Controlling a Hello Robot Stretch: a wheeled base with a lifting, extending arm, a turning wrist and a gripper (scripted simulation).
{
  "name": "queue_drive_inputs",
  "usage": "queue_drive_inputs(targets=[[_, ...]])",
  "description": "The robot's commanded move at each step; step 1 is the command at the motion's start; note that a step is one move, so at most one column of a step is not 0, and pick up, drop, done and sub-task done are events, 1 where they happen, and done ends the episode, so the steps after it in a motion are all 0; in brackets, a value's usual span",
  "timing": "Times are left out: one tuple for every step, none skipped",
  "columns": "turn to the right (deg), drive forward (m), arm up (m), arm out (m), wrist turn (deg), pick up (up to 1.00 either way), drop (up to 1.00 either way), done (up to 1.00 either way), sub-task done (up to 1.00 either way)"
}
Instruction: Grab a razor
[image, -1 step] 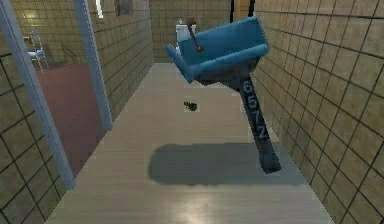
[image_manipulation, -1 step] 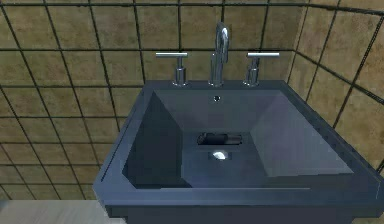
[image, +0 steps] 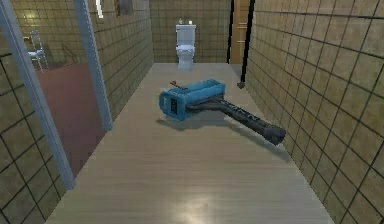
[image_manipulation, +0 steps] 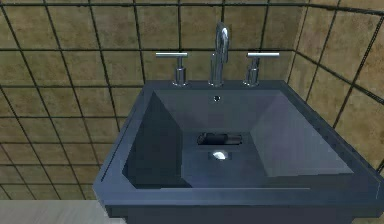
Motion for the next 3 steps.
queue_drive_inputs(targets=[[0.0,0.00,0.38,0.00,0.0,0.00,0.00,0.00,0.00],[0.0,0.00,0.00,0.42,0.0,0.00,0.00,0.00,0.00],[0.0,0.00,0.00,0.00,45.0,0.00,0.00,0.00,0.00]])
